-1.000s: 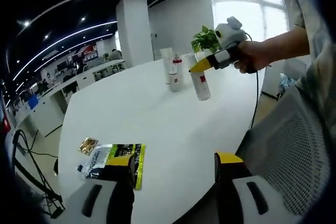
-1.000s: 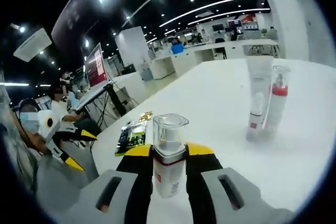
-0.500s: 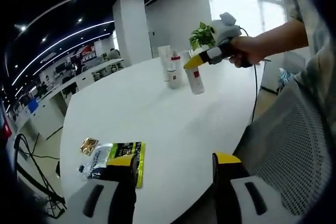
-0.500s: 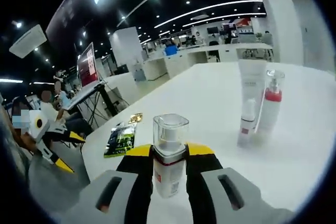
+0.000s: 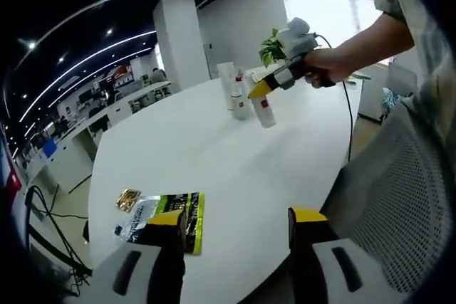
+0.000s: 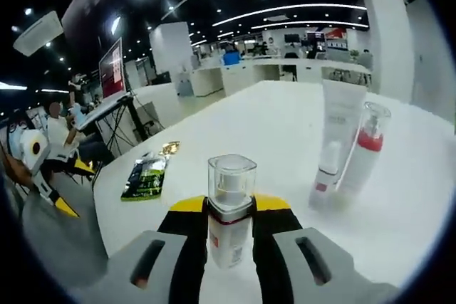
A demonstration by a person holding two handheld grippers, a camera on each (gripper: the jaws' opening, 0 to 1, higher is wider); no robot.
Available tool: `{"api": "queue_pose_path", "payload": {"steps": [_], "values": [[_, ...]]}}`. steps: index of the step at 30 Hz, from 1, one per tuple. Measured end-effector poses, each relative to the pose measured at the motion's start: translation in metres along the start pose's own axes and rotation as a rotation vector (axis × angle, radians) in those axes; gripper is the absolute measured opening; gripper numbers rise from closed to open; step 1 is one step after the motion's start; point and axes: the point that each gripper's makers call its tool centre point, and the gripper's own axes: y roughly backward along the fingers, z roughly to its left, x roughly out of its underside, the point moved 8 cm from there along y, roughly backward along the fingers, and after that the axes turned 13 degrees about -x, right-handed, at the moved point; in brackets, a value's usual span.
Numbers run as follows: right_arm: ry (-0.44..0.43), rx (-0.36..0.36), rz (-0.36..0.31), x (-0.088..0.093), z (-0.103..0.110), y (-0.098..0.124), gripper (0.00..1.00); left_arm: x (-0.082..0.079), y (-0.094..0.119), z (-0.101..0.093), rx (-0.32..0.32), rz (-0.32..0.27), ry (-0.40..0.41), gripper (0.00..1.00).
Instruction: Arrange the skincare products in the storage area until every visible bottle or jar stands upright without overlapping.
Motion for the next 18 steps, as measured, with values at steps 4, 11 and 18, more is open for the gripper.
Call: {"api": "queue_pose_path", "payload": {"steps": [4, 11, 18], "values": [[0.048, 0.012, -0.007, -0.005, -0.005, 0.002, 0.21, 0.001, -0.001, -0.002, 0.009, 0.010, -0.016, 0.59], [0.046, 0.042, -0.029, -0.005, -0.025, 0.012, 0.21, 0.001, -0.002, -0.003, 0.021, 0.014, -0.025, 0.58], [0.140, 0.053, 0.022, 0.005, -0.052, 0.013, 0.21, 0.003, -0.002, -0.006, 0.026, 0.019, -0.057, 0.56]]}}
